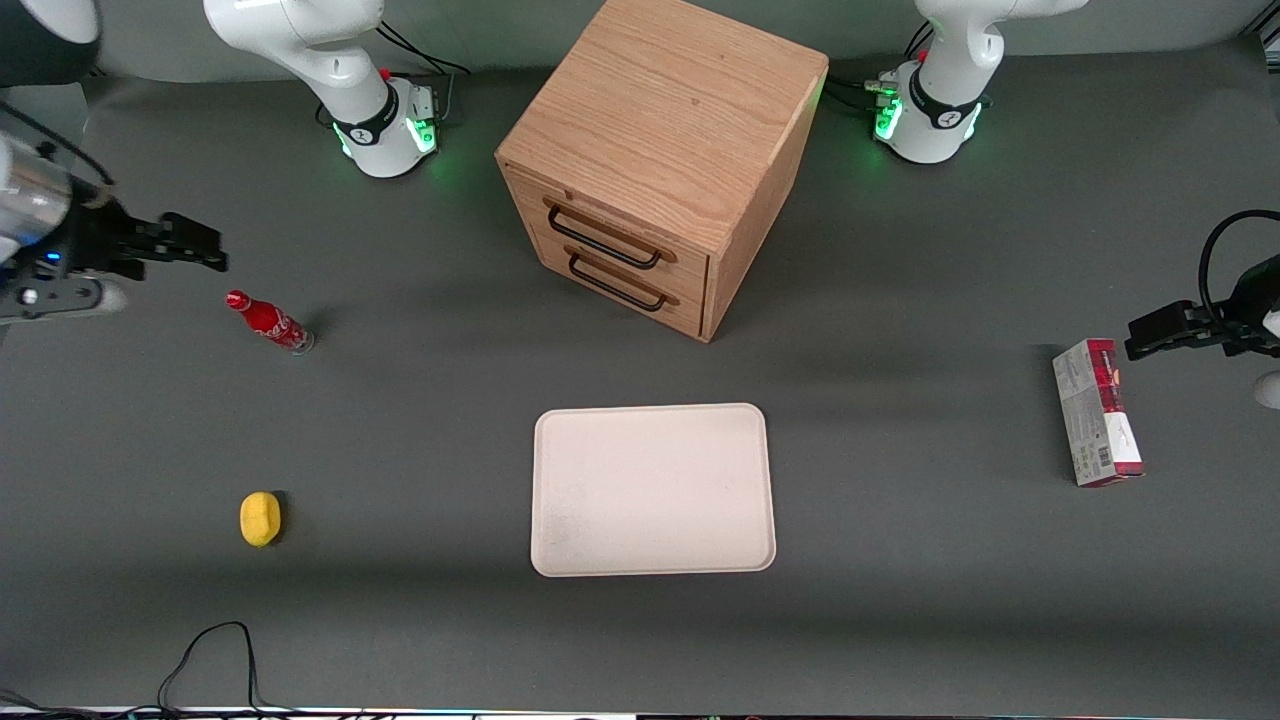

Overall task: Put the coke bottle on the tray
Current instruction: 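Move the right gripper over the red Coca-Cola bottle and lower it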

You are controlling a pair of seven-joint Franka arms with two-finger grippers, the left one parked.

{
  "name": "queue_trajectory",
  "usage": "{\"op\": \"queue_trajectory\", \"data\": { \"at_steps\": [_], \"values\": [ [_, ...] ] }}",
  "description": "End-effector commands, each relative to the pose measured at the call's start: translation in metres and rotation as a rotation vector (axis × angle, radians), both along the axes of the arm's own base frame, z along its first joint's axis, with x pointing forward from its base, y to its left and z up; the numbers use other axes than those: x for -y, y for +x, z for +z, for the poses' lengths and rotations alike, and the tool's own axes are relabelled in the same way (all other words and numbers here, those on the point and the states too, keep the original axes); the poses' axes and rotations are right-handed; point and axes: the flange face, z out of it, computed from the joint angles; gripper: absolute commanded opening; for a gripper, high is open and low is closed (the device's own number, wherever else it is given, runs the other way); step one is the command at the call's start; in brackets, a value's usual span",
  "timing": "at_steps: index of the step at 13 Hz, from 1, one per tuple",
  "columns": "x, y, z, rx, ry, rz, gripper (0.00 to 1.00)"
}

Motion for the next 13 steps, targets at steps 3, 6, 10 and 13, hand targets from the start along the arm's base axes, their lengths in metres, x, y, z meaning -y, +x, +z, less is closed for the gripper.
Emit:
{"op": "queue_trajectory", "data": {
  "at_steps": [3, 6, 10, 13],
  "values": [
    [0.059, -0.055, 0.01, 0.002, -0.028, 0.046, 1.0],
    [0.068, -0.084, 0.005, 0.006, -0.037, 0.049, 1.0],
    [0.088, -0.112, -0.078, 0.051, -0.002, 0.038, 1.0],
    [0.101, -0.117, -0.143, 0.075, 0.014, 0.014, 1.0]
  ]
}}
